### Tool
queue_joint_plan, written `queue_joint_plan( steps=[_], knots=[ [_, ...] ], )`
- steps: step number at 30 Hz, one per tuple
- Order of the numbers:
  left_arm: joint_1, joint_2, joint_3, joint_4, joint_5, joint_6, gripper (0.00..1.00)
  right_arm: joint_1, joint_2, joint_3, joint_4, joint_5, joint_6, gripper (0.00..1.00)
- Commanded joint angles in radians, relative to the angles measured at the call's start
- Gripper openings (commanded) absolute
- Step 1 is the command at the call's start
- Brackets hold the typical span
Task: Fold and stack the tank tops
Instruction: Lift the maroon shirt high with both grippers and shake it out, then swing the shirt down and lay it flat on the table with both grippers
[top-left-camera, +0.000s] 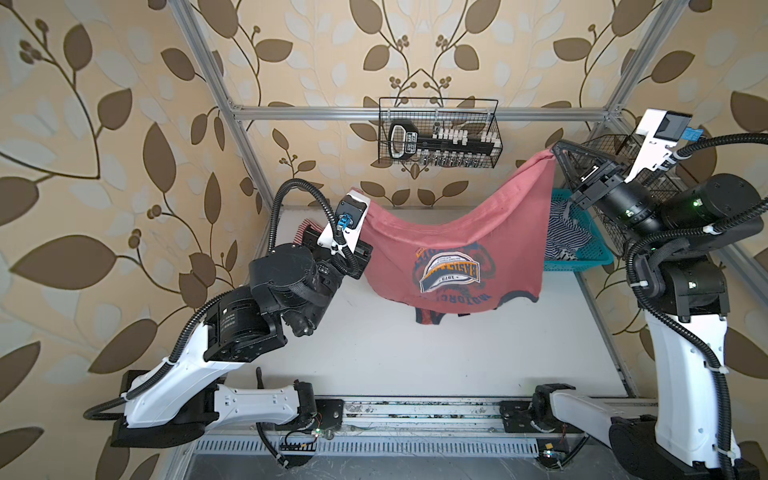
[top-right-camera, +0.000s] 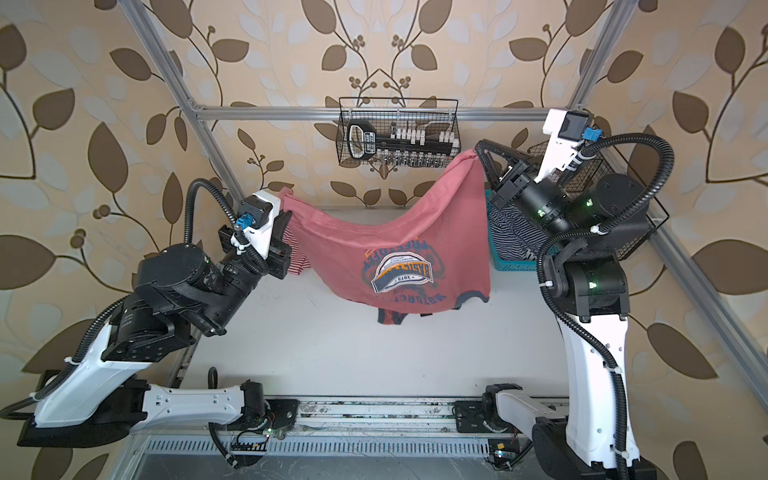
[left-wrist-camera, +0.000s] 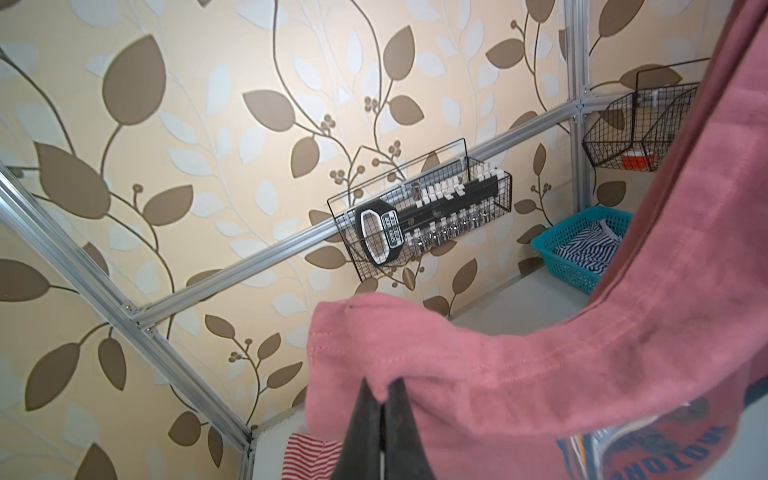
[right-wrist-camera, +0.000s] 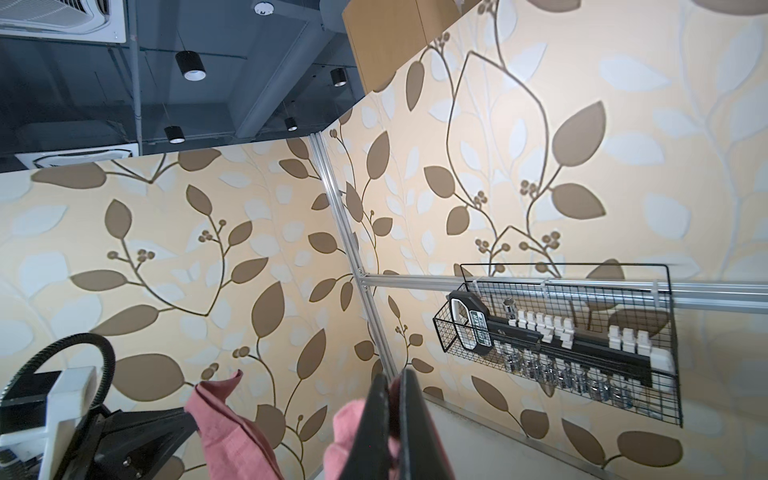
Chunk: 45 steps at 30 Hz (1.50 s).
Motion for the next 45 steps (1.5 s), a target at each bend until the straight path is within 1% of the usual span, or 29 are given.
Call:
queue_joint_plan(
  steps=[1, 2, 4, 5, 6, 8, 9, 10, 12, 14, 15, 17, 20, 22, 24, 27, 29, 32, 34, 35, 37, 39, 41, 42, 43, 45],
  knots=[
    [0.006, 0.003, -0.017, 0.164, -0.002, 0.101, 0.01, -0.02, 0.056, -0.022, -0.024, 0.001, -0.016, 0.0],
    [0.018, 0.02, -0.022, 0.177, -0.012, 0.103, 0.01, -0.023, 0.074, -0.031, -0.019, -0.003, -0.014, 0.0],
    [0.089, 0.055, -0.019, 0.166, 0.005, 0.055, 0.0, -0.033, 0.111, -0.037, -0.01, -0.009, -0.005, 0.0],
    [0.164, 0.075, -0.01, 0.123, 0.054, -0.015, 0.0, -0.039, 0.133, -0.037, -0.001, -0.02, 0.003, 0.0],
    [0.258, 0.095, 0.001, 0.077, 0.135, -0.099, 0.0, -0.047, 0.155, -0.034, 0.011, -0.033, 0.013, 0.0],
    [0.435, 0.139, 0.013, 0.024, 0.288, -0.225, 0.0, -0.055, 0.195, -0.024, 0.035, -0.052, 0.031, 0.0],
    [0.512, 0.17, 0.024, 0.015, 0.355, -0.269, 0.0, -0.057, 0.219, -0.01, 0.04, -0.056, 0.037, 0.0],
    [0.565, 0.203, 0.044, 0.004, 0.405, -0.298, 0.0, -0.06, 0.238, 0.006, 0.039, -0.06, 0.038, 0.0],
    [0.669, 0.305, 0.131, -0.038, 0.506, -0.353, 0.0, -0.062, 0.306, 0.062, 0.034, -0.08, 0.044, 0.0],
    [0.742, 0.404, 0.244, -0.08, 0.572, -0.396, 0.0, -0.064, 0.369, 0.113, 0.052, -0.106, 0.066, 0.0],
    [0.782, 0.473, 0.311, -0.096, 0.614, -0.427, 0.0, -0.067, 0.402, 0.143, 0.079, -0.124, 0.085, 0.0],
    [0.852, 0.557, 0.451, -0.118, 0.701, -0.495, 0.0, -0.074, 0.465, 0.201, 0.149, -0.151, 0.136, 0.0],
    [0.927, 0.654, 0.638, -0.114, 0.798, -0.586, 0.0, -0.077, 0.567, 0.321, 0.286, -0.214, 0.228, 0.0],
    [0.946, 0.7, 0.749, -0.104, 0.837, -0.611, 0.0, -0.077, 0.645, 0.441, 0.332, -0.255, 0.269, 0.0],
    [0.95, 0.728, 0.823, -0.073, 0.868, -0.622, 0.0, -0.078, 0.725, 0.575, 0.388, -0.289, 0.325, 0.0],
    [0.95, 0.724, 0.82, 0.035, 0.916, -0.646, 0.0, -0.081, 0.805, 0.697, 0.539, -0.306, 0.442, 0.0],
    [0.95, 0.715, 0.808, 0.095, 0.948, -0.66, 0.0, -0.087, 0.831, 0.727, 0.619, -0.308, 0.5, 0.0],
    [0.95, 0.678, 0.741, 0.153, 1.006, -0.681, 0.0, -0.092, 0.823, 0.696, 0.653, -0.337, 0.519, 0.0],
    [0.95, 0.617, 0.616, 0.209, 1.049, -0.68, 0.0, -0.091, 0.776, 0.58, 0.706, -0.377, 0.532, 0.0],
    [0.95, 0.57, 0.526, 0.253, 1.057, -0.681, 0.0, -0.092, 0.731, 0.481, 0.737, -0.397, 0.538, 0.0],
    [0.949, 0.47, 0.286, 0.354, 1.071, -0.687, 0.0, -0.091, 0.617, 0.24, 0.813, -0.416, 0.531, 0.0],
    [0.944, 0.349, 0.062, 0.435, 1.08, -0.691, 0.0, -0.09, 0.475, -0.046, 0.838, -0.421, 0.473, 0.0],
    [0.926, 0.253, -0.148, 0.48, 1.071, -0.693, 0.0, -0.089, 0.335, -0.264, 0.743, -0.409, 0.356, 0.0],
    [0.905, 0.207, -0.241, 0.497, 1.055, -0.689, 0.0, -0.086, 0.264, -0.366, 0.652, -0.397, 0.282, 0.0],
    [0.882, 0.169, -0.314, 0.504, 1.039, -0.684, 0.0, -0.083, 0.209, -0.433, 0.556, -0.379, 0.213, 0.0],
    [0.805, 0.097, -0.464, 0.507, 0.989, -0.672, 0.0, -0.069, 0.095, -0.556, 0.33, -0.317, 0.056, 0.0]
  ],
)
